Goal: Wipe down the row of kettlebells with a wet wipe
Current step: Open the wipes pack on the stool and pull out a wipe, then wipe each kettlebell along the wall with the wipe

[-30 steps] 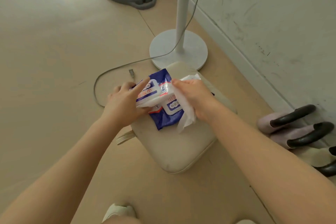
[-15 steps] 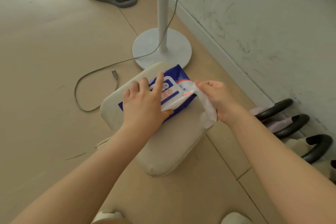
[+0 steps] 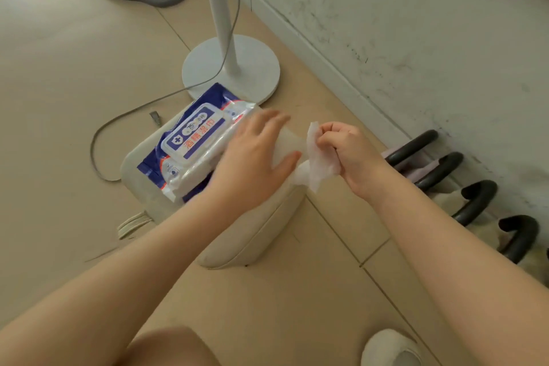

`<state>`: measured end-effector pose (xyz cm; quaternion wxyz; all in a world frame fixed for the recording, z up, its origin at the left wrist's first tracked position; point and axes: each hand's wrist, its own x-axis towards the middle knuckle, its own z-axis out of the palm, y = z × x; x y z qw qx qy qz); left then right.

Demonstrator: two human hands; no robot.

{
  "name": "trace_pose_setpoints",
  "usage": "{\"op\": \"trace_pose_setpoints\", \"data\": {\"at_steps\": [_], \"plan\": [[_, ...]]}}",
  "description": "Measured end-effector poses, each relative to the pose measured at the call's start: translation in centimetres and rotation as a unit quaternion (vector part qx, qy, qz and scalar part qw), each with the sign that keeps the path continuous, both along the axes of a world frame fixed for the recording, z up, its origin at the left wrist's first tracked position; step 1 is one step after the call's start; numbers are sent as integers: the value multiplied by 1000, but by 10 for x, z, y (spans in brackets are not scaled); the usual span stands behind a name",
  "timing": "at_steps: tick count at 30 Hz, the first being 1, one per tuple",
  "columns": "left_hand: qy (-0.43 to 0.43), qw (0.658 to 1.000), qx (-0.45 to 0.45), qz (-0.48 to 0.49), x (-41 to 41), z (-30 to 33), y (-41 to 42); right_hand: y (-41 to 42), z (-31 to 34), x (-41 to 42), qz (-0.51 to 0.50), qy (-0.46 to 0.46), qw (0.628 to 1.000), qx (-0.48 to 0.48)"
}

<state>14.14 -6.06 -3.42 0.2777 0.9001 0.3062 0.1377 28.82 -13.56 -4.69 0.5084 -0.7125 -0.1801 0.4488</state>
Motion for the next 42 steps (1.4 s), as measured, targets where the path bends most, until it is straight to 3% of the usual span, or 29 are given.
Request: {"op": "trace_pose_setpoints", "data": {"at_steps": [2,3,5,11,15,17,19,23,26,29,30,33,35,37,39,42], "plan": [[-7,981,-190,-30,26,5,-22,-10,7,10,38,-17,999,0],[-16,957,-290,-21,41,4,-31,-17,8,18,46,-23,999,0],[-38,913,-406,30,70,-4,-42,-31,6,35,42,-19,999,-6],[12,896,-441,44,134,-28,-67,-84,-22,87,-50,-14,999,-3],[33,841,-540,6,177,-43,-97,-127,-38,122,-54,-157,983,-73],[39,807,-589,7,194,-47,-110,-144,-39,134,-51,-184,977,-92],[31,795,-606,30,208,-48,-120,-160,-39,148,-35,-133,984,-112],[24,836,-546,51,225,-51,-116,-184,-47,167,40,36,997,-53],[44,836,-546,12,225,-60,-102,-185,-66,171,-8,114,993,16],[68,829,-555,-9,222,-81,-94,-178,-86,164,-120,198,971,64],[68,832,-550,1,223,-89,-93,-174,-90,160,-155,174,971,53],[48,874,-472,106,228,-115,-86,-159,-95,153,-228,-16,973,-40],[16,900,-403,166,231,-131,-79,-153,-95,154,-283,-99,953,-35],[-7,912,-378,158,232,-144,-75,-146,-92,158,-296,-173,939,-18],[4,923,-368,110,233,-153,-76,-133,-92,164,-228,-296,927,-26],[31,921,-386,48,238,-160,-81,-111,-99,173,-44,-459,883,-86]]}}
